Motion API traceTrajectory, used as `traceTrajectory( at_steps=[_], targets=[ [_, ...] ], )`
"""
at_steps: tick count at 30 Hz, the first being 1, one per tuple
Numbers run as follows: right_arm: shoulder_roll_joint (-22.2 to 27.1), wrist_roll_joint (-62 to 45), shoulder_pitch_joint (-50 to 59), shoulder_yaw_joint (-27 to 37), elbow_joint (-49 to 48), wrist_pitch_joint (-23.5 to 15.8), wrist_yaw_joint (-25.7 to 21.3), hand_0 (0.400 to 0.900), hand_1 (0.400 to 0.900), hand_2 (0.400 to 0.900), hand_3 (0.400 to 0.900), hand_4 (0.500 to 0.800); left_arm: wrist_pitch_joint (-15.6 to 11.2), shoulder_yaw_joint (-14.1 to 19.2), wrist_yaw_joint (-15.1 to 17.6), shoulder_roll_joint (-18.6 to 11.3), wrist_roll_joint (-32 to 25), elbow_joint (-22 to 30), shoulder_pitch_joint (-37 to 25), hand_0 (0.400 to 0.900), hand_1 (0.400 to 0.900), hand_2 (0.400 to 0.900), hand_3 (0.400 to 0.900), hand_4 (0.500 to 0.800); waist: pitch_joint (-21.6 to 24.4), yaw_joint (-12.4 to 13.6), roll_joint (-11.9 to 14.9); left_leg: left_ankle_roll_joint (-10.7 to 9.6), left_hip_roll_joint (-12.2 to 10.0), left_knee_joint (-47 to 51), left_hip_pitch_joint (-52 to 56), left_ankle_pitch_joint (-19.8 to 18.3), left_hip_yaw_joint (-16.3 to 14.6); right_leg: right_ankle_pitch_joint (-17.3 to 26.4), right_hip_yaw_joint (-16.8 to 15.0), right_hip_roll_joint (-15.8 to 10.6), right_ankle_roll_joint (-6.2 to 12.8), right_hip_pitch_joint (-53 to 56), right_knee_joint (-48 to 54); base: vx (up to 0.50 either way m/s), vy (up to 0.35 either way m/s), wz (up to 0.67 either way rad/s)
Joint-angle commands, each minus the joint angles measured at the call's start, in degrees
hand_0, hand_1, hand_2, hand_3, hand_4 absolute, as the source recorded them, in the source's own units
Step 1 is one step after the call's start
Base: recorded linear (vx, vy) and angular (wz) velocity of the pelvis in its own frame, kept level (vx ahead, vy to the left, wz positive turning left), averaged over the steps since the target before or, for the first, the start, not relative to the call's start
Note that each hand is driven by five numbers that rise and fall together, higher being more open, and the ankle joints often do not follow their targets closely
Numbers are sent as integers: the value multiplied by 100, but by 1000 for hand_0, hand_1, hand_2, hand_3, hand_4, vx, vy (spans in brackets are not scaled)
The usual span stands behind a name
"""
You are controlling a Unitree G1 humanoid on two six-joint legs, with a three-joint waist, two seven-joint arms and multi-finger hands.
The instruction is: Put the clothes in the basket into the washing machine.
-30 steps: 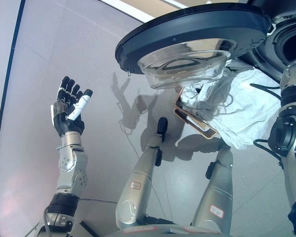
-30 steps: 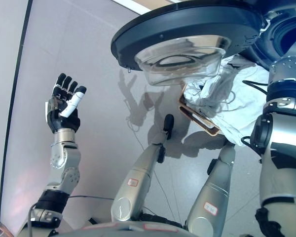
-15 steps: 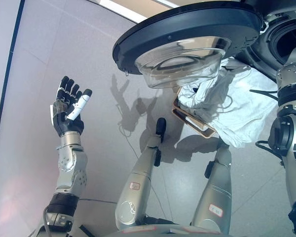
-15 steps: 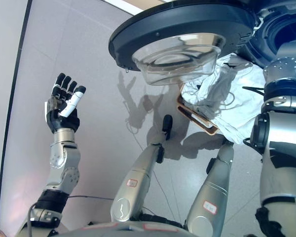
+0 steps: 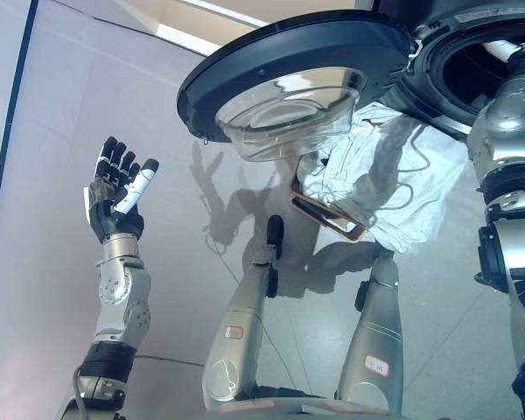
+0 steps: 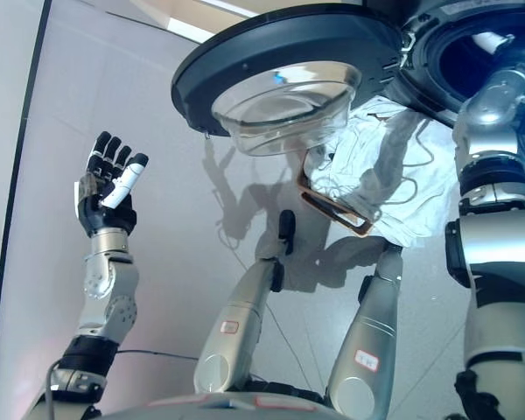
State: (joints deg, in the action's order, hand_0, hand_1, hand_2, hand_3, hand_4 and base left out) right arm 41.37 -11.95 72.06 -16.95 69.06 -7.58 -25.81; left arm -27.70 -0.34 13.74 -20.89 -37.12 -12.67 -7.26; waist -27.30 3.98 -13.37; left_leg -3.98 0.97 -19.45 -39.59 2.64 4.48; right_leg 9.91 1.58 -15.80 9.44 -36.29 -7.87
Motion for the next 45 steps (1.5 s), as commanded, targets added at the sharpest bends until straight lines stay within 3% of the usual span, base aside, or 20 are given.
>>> traceTrajectory(
  at_steps=[1, 12, 22, 27, 34, 42, 45],
  targets=[
    [-407, 868, -290, -745, -308, -100, 263, 900, 900, 900, 900, 800, -508, 726, 75, -367, 212, 138, 127, 900, 900, 900, 900, 800, 357, 184, 125, 158, 206, 921, 162, 268, 42, -344, -58, 78, -119, 115, -222, -29, -12, -7],
    [-129, 2308, -1216, -1566, -1341, -177, 1173, 900, 900, 900, 900, 800, -504, 899, -187, -270, 165, -12, 40, 900, 900, 900, 900, 800, 264, 24, 251, 173, 153, 861, 269, 239, -4, -337, -128, 104, -133, 150, -265, -14, -4, -6],
    [-349, 2710, -1750, -1432, -1199, -36, 1297, 900, 900, 900, 900, 800, -449, 1040, -210, -199, 118, -101, -12, 900, 900, 900, 900, 800, 266, -40, 365, 161, 100, 758, 408, 168, -4, -364, -74, 138, -146, 323, -291, 1, -8, -2],
    [-1234, 2232, -3152, -311, -1672, -132, 681, 900, 900, 900, 900, 800, -427, 1157, 160, -52, 370, -391, -41, 900, 900, 900, 900, 800, 307, -225, 562, 157, -47, 704, 783, 40, 5, -479, -61, 225, -157, 681, -330, 60, -29, -10],
    [-1831, 1588, -4644, 346, -2476, -544, 642, 900, 900, 900, 900, 800, -376, 1290, 433, -1, 693, -977, 36, 900, 900, 900, 900, 800, 531, -373, 806, 110, -250, 876, 1484, 4, 43, -570, 31, 303, -118, 1394, -174, 89, -34, -7],
    [-2206, 716, -5686, 777, -2907, -950, 901, 900, 900, 900, 900, 800, -256, 1403, 278, -77, 646, -1880, 156, 900, 900, 900, 900, 800, 1027, -439, 971, 41, -434, 1589, 2504, 151, 123, -772, 257, 288, -27, 2257, -91, 117, -10, 10],
    [-2353, 399, -5792, 894, -2845, -1024, 983, 900, 900, 900, 900, 800, -190, 1426, 199, -146, 762, -1948, 299, 900, 900, 900, 900, 800, 1190, -447, 1016, 43, -468, 1840, 2815, 191, 124, -761, 330, 296, 8, 2488, 46, 95, 20, 3]
  ],
)
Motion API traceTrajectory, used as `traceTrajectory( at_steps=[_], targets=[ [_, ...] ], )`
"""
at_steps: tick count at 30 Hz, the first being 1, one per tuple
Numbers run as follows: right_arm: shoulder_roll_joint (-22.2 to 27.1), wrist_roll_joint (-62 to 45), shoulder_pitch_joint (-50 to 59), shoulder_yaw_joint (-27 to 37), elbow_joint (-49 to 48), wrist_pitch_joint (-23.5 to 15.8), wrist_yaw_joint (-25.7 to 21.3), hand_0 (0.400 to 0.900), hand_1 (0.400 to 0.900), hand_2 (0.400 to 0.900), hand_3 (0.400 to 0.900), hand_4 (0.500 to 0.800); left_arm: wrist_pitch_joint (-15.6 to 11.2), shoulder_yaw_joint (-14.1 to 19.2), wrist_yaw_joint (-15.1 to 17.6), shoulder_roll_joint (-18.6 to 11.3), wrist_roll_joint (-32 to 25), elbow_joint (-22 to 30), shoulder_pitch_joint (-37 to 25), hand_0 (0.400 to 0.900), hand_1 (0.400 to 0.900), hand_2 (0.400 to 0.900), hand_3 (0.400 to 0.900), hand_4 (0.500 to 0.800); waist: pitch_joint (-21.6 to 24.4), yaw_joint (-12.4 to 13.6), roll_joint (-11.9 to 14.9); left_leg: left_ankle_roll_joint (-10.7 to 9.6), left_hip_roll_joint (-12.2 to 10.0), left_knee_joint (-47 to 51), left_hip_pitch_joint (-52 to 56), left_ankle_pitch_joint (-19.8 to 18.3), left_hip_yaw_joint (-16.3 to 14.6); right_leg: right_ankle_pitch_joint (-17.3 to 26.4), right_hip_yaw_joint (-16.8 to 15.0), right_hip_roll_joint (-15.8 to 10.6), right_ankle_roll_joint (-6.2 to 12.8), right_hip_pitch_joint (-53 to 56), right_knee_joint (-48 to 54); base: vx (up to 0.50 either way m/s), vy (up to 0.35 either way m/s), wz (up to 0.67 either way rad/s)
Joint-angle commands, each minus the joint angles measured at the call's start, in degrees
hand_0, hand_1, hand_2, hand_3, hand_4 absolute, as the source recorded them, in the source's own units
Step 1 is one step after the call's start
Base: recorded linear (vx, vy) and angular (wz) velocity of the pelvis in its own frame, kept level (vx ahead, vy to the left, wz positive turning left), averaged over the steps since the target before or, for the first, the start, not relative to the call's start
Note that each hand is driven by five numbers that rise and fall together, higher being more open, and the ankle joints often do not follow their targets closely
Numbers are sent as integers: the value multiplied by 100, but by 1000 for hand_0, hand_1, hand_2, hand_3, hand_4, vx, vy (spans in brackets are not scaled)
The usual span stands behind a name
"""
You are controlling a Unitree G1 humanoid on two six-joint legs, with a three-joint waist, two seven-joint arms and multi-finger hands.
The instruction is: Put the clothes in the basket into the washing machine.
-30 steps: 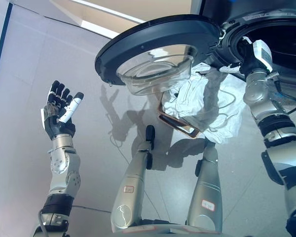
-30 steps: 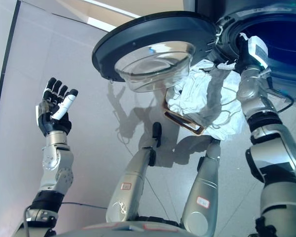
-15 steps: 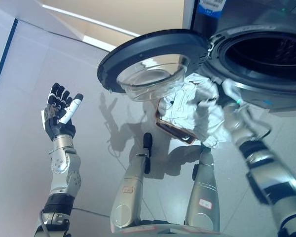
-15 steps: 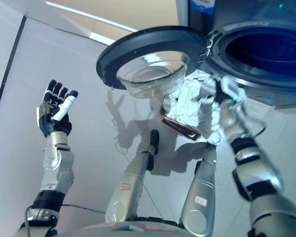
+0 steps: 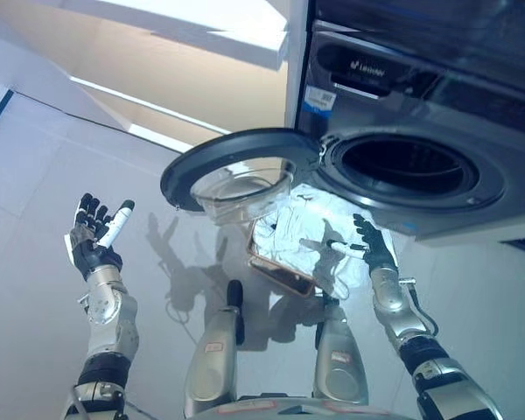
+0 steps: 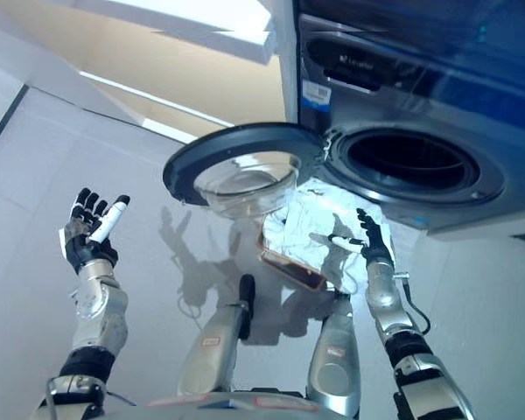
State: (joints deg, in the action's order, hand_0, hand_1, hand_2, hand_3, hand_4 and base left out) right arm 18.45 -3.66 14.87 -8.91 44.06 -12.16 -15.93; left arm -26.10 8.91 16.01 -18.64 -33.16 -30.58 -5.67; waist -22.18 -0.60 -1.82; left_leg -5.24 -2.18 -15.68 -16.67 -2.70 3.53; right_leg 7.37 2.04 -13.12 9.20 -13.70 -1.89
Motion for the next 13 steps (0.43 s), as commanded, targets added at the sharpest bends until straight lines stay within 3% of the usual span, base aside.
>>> traceTrajectory(
  at_steps=[1, 13],
  targets=[
    [-88, -523, -72, 115, -280, -579, 35, 900, 900, 900, 900, 800, -333, 499, -47, -404, 418, -118, 202, 900, 900, 900, 900, 800, 736, 16, -121, 173, -150, 1517, 605, 724, 229, -509, 292, 35, 45, 278, -548, 58, 18, -2],
    [279, 519, 86, -111, 171, -274, 52, 900, 900, 900, 900, 800, -156, 440, -333, -594, 901, -393, 534, 900, 900, 900, 900, 800, 1222, 166, 125, 176, -224, 1877, 1137, 731, 292, -559, 420, 69, 123, 778, -395, 68, 10, 4]
  ],
)
